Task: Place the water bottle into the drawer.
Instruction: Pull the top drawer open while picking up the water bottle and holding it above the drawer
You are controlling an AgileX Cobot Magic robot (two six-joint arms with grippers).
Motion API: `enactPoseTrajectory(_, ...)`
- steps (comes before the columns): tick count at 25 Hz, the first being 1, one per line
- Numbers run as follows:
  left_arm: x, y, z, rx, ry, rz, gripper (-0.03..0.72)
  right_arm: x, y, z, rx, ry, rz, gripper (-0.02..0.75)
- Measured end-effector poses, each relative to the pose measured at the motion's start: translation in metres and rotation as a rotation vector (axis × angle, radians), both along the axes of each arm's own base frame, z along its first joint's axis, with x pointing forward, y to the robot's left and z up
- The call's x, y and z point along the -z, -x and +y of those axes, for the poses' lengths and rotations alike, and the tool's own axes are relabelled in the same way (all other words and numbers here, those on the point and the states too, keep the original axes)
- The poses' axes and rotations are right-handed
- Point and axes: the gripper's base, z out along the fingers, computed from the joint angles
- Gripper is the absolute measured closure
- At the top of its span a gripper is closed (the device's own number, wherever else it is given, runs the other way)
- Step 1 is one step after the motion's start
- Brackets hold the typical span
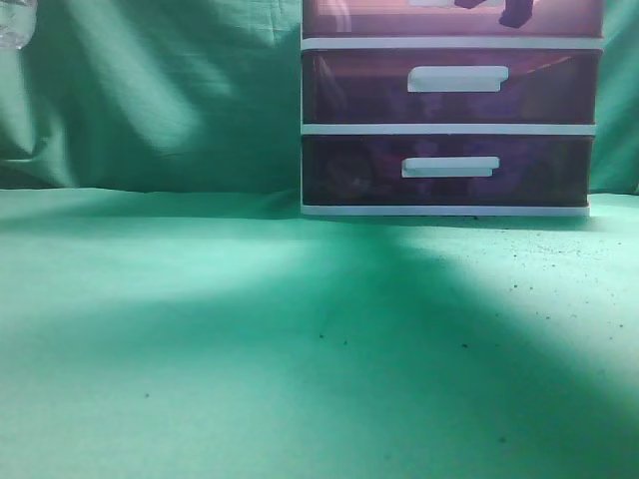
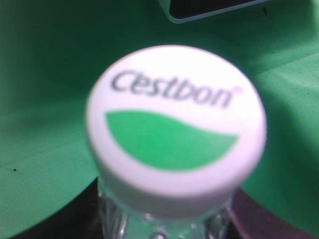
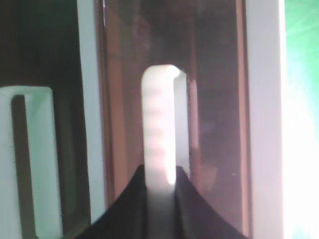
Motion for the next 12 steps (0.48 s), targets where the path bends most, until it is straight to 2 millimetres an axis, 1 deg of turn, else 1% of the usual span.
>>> enactPoseTrajectory(3,0.0,0.0,0.0,0.0,0.0,0.0,0.395,-0.003,-0.002,-0.001,0.012,0.004,-0.007,0.658)
enactPoseTrajectory(7,0.0,0.0,0.0,0.0,0.0,0.0,0.395,-0.004,-0.001,-0.001,0.044,-0.043,0.007,0.658)
enactPoseTrajectory(9,0.0,0.0,0.0,0.0,-0.002,0.0,0.395,-0.003,0.002,-0.001,0.06,-0.072,0.021,0.658)
enactPoseTrajectory(12,0.0,0.0,0.001,0.0,-0.011,-0.002,0.395,-0.004,0.015,-0.001,0.075,-0.07,0.036,0.658)
